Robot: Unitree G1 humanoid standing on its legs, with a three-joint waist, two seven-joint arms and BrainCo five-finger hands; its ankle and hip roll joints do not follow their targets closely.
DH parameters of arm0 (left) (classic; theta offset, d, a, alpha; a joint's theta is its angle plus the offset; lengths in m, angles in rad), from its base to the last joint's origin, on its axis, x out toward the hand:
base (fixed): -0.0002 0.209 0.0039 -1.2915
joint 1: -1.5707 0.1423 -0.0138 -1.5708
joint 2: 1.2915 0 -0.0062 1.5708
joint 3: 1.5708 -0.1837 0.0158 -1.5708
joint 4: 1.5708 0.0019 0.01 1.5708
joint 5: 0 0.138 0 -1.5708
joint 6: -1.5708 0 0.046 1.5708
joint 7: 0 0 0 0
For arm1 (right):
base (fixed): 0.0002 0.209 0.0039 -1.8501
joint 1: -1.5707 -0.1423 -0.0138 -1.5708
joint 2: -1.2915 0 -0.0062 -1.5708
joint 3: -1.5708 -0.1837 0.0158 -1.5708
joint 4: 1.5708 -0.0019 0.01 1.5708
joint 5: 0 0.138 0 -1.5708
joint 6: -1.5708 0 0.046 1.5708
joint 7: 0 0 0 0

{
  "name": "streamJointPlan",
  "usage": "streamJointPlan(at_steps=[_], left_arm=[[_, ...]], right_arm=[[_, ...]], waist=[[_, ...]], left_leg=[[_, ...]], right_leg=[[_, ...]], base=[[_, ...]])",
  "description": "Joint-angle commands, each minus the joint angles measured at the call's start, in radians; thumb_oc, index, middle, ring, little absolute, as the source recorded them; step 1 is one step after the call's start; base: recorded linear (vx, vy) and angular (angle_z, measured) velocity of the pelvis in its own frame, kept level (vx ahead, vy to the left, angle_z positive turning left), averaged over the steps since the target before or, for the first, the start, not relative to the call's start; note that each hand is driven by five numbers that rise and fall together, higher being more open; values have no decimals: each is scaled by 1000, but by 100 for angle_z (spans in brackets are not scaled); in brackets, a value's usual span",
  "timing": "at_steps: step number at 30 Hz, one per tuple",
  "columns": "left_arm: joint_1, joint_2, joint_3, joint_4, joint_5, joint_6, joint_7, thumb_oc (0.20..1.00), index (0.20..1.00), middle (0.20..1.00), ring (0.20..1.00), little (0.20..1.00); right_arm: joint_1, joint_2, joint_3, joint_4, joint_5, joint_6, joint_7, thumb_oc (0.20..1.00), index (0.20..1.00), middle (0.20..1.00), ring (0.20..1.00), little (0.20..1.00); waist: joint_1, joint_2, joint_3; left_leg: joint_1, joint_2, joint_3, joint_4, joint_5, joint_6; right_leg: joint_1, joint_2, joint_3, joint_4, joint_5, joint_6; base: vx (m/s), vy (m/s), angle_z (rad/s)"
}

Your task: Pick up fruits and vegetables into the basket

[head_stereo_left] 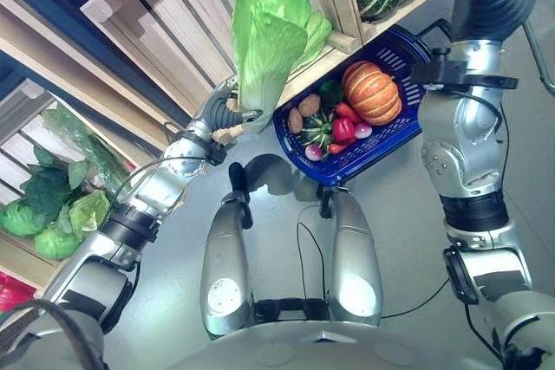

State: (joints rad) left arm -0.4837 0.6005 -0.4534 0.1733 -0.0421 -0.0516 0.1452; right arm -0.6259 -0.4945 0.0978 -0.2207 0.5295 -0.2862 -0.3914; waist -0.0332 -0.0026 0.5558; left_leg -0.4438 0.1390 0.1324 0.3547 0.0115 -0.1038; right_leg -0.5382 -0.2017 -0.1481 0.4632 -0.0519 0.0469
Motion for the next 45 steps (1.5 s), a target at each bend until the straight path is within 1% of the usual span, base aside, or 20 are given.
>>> streamJointPlan(at_steps=[1,4,5,6,7,8,9,11,12,18,21,23,27,32,34,35,36,39,40,45], left_arm=[[6,-12,81,-88,-47,-99,54,200,200,200,200,200],[4,-4,93,-81,-67,-118,82,200,200,200,200,200],[1,-1,100,-81,-70,-121,89,200,200,200,200,200],[-5,1,103,-86,-72,-118,95,200,200,200,200,200],[-7,2,104,-87,-72,-117,97,200,200,200,200,200],[-23,5,110,-88,-70,-111,105,200,200,200,200,200],[-29,5,111,-89,-71,-107,106,200,200,200,200,200],[-62,0,116,-93,-70,-80,118,200,200,200,200,200],[-69,-3,116,-94,-69,-75,120,200,200,200,200,200],[-155,-42,128,-106,-41,-26,136,200,200,200,200,200],[-179,-45,133,-106,-36,-14,142,200,200,200,200,200],[-204,-50,142,-111,-30,7,139,200,200,200,200,200],[-236,-55,137,-112,-23,47,127,200,200,200,200,200],[-265,-70,118,-117,-10,73,101,200,200,200,200,200],[-273,-74,114,-115,4,72,100,200,200,200,200,200],[-278,-74,109,-116,6,74,98,200,200,200,200,200],[-286,-75,106,-119,7,78,95,200,200,200,200,200],[-297,-82,92,-123,25,82,90,200,200,200,200,200],[-299,-85,82,-121,38,80,87,200,200,200,200,200],[-308,-91,60,-122,67,78,82,200,200,200,200,200]], right_arm=[[19,-31,-88,-135,9,-66,-33,1000,1000,1000,1000,1000],[41,-35,-94,-104,45,-25,-13,1000,1000,1000,1000,1000],[49,-34,-87,-94,57,4,3,1000,1000,1000,1000,1000],[50,-32,-78,-86,67,34,18,1000,1000,1000,1000,1000],[50,-31,-73,-82,68,42,23,1000,1000,1000,1000,1000],[49,-30,-45,-61,74,89,54,1000,1000,1000,1000,1000],[47,-27,-35,-54,72,98,60,1000,1000,1000,1000,1000],[33,-11,17,-18,68,157,102,1000,1000,1000,1000,1000],[30,-7,27,-10,66,161,107,1000,1000,1000,1000,1000],[-11,55,140,37,28,246,192,1000,1000,1000,1000,1000],[-21,65,158,37,19,271,208,1000,1000,1000,1000,1000],[-34,79,172,29,2,302,230,1000,1000,1000,1000,1000],[-57,98,202,18,-11,321,242,1000,1000,1000,1000,1000],[-94,120,235,9,-7,350,262,1000,1000,1000,1000,1000],[-105,125,243,9,-4,358,265,1000,1000,1000,1000,1000],[-109,129,248,10,4,362,267,1000,1000,1000,1000,1000],[-116,133,254,8,12,365,262,1000,1000,1000,1000,1000],[-126,147,269,16,41,364,253,1000,1000,1000,1000,1000],[-129,161,277,25,59,367,246,1000,1000,1000,1000,1000],[-137,185,289,46,86,376,211,1000,1000,1000,1000,1000]], waist=[[-32,9,-36],[-34,9,-36],[-33,8,-36],[-33,7,-36],[-33,7,-36],[-32,5,-36],[-32,5,-36],[-28,4,-36],[-28,4,-36],[-16,3,-36],[-15,4,-36],[-13,4,-36],[-11,4,-36],[-7,3,-36],[-5,2,-36],[-4,2,-36],[-3,1,-36],[3,0,-36],[5,-1,-36],[11,-5,-36]], left_leg=[[22,-44,71,48,-90,47],[18,-44,71,56,-92,48],[18,-44,71,57,-91,48],[17,-45,71,57,-91,49],[17,-45,71,58,-90,49],[16,-44,71,59,-88,51],[15,-44,71,59,-87,51],[10,-45,70,57,-82,52],[10,-45,69,57,-81,52],[4,-53,61,45,-71,53],[5,-55,58,41,-68,52],[5,-58,55,39,-68,52],[10,-61,53,34,-68,52],[12,-64,50,35,-71,52],[9,-65,50,29,-63,54],[13,-65,49,34,-72,53],[9,-66,49,30,-65,55],[12,-68,47,28,-68,56],[16,-69,46,35,-77,55],[17,-70,43,35,-78,55]], right_leg=[[72,7,-12,-38,-10,54],[69,7,-10,-32,-12,53],[69,7,-10,-32,-11,52],[68,8,-10,-30,-11,52],[67,8,-10,-30,-11,51],[67,8,-11,-31,-10,49],[66,8,-11,-31,-10,49],[63,10,-11,-31,-10,46],[63,10,-12,-31,-10,46],[56,12,-16,-26,-13,41],[56,13,-15,-24,-14,41],[54,13,-15,-23,-14,41],[59,14,-15,-28,-14,43],[64,14,-13,-34,-13,43],[63,15,-14,-41,-4,42],[66,14,-14,-36,-13,43],[62,14,-15,-42,-5,42],[65,14,-16,-44,-6,43],[71,13,-16,-38,-13,44],[74,12,-20,-41,-13,44]], base=[[0,0,0],[0,0,0],[0,0,0],[0,0,0],[0,0,0],[0,0,0],[0,0,0],[0,0,0],[0,0,0],[0,0,0],[0,0,0],[0,0,0],[0,0,0],[0,0,0],[0,0,0],[0,0,0],[0,0,0],[0,0,0],[0,0,0],[0,0,0]])
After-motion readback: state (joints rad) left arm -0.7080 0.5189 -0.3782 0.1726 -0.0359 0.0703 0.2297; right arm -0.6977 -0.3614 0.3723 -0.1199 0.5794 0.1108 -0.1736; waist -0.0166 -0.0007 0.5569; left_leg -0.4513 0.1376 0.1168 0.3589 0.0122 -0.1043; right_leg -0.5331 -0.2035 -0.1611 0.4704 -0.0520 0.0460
